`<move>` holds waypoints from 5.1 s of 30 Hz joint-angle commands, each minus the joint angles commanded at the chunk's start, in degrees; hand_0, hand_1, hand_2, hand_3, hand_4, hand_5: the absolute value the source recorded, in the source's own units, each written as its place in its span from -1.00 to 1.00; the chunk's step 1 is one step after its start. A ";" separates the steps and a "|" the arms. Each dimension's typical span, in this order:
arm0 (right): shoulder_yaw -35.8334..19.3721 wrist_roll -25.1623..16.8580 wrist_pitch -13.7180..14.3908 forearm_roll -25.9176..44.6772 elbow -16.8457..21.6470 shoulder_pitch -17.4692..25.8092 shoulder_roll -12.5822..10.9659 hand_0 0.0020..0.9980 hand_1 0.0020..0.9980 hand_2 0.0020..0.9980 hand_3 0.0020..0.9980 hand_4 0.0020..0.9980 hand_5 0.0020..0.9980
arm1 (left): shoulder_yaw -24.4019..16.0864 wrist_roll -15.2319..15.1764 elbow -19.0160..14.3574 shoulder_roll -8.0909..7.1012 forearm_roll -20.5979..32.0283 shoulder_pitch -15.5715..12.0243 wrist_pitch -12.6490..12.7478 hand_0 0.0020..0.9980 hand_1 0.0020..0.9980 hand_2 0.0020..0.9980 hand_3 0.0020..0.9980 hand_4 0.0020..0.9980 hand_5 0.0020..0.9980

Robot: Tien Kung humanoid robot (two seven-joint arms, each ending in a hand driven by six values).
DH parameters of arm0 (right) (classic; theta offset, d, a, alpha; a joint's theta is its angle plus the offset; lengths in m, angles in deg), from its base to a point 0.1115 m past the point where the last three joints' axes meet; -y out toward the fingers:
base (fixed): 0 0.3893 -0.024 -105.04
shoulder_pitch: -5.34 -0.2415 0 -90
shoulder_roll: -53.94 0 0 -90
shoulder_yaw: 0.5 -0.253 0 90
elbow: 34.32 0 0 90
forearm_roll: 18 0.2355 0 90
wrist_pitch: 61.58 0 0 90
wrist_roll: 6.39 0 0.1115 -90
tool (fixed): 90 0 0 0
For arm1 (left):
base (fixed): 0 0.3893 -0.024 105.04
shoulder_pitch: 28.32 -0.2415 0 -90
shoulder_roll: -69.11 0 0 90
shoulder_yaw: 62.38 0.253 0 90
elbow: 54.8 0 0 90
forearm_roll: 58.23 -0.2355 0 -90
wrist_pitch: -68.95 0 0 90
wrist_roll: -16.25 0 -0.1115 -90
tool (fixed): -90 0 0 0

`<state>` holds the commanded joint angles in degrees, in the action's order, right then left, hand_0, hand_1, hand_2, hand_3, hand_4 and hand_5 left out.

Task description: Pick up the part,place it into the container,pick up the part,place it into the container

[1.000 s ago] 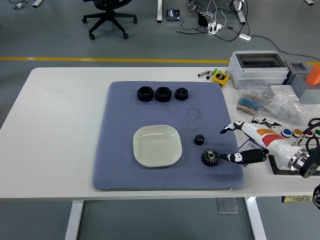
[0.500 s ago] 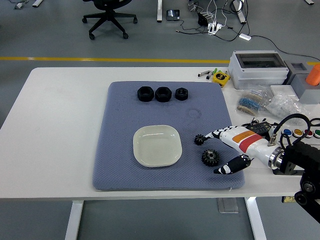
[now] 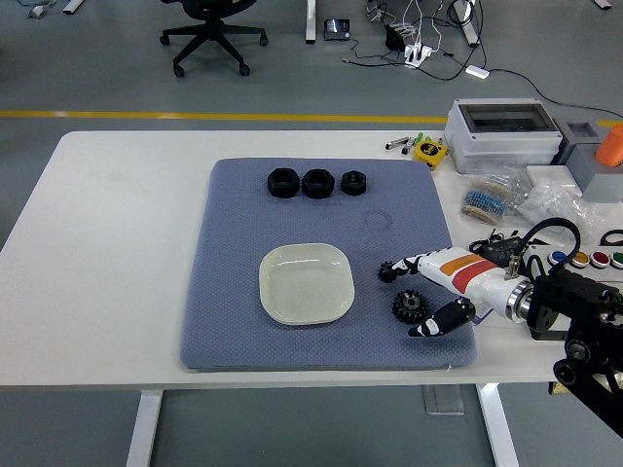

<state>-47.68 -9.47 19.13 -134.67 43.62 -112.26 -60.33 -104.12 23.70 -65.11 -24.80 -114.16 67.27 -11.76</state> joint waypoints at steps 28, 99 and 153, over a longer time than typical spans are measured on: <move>1.77 -0.80 2.61 -0.44 -8.45 -1.77 2.40 0.18 0.26 0.37 0.22 0.93 -0.37 | 0.22 0.03 -0.02 0.08 0.21 0.20 0.02 0.49 0.40 0.35 0.17 0.29 0.22; 8.08 1.87 9.56 5.05 -3.71 -12.14 9.53 -1.00 -1.00 -0.78 -0.08 0.65 -0.25 | -0.22 0.33 -0.15 0.03 -0.48 0.09 -0.18 0.49 0.40 0.34 0.16 0.29 0.22; 11.73 2.78 17.28 -1.22 -23.93 -12.67 11.14 -0.57 -0.61 -0.29 0.19 1.00 0.14 | -0.46 0.46 -0.20 0.10 -0.71 0.42 -0.11 0.49 0.40 0.34 0.16 0.29 0.23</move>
<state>-35.95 -6.69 36.41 -135.89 19.70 -124.92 -49.19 -104.57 24.16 -65.31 -24.69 -114.87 67.69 -11.87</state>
